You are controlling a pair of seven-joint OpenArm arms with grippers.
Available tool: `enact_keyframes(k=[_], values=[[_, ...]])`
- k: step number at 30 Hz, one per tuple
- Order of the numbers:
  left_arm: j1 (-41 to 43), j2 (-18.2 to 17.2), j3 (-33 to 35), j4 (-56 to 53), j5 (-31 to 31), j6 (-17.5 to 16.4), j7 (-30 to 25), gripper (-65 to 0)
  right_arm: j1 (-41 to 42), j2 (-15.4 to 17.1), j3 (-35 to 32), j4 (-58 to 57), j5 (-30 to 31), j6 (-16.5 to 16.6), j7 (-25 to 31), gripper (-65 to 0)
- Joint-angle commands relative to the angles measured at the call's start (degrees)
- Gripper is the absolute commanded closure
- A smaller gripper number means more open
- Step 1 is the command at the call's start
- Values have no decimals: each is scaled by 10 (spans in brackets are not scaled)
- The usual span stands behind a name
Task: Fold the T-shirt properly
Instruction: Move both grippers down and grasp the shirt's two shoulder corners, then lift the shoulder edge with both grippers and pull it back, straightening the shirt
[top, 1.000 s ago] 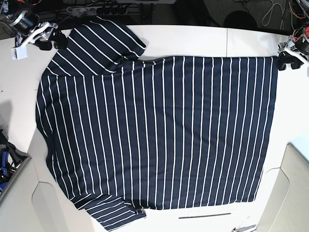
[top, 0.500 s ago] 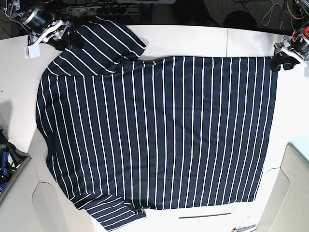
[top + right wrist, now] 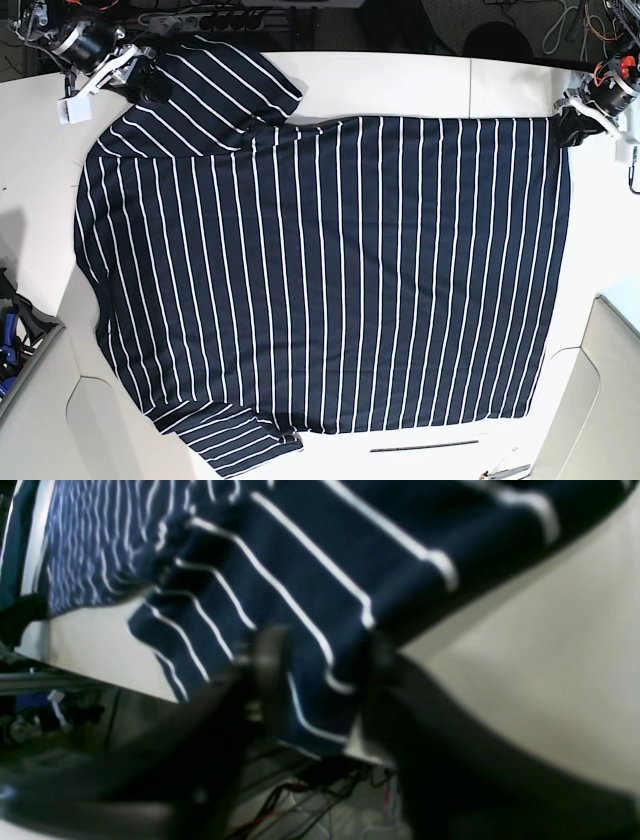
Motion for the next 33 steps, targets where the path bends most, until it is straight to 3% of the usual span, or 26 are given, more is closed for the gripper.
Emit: enact_keyframes(k=[1, 2, 4, 11, 18, 26, 33], values=[[5, -7, 0, 2, 6, -1, 15, -43, -2, 5, 2, 6, 3, 3, 3, -120], [5, -7, 0, 2, 7, -1, 15, -7, -2, 5, 2, 6, 3, 3, 3, -80], [5, -7, 0, 2, 6, -1, 15, 0, -2, 5, 2, 6, 3, 3, 3, -3], [3, -8, -1, 7, -20, -1, -4, 0, -2, -8, 13, 13, 8, 15, 14, 0], [3, -12, -18, 45, -23, -1, -4, 0, -2, -35, 70, 71, 76, 15, -47, 0], [-27, -12, -62, 58, -21, -1, -4, 0, 16, -35, 119, 143, 76, 15, -47, 0], [-85, -11, -63, 58, -2, -1, -5, 0, 89, -37, 121, 141, 56, 12, -47, 0]])
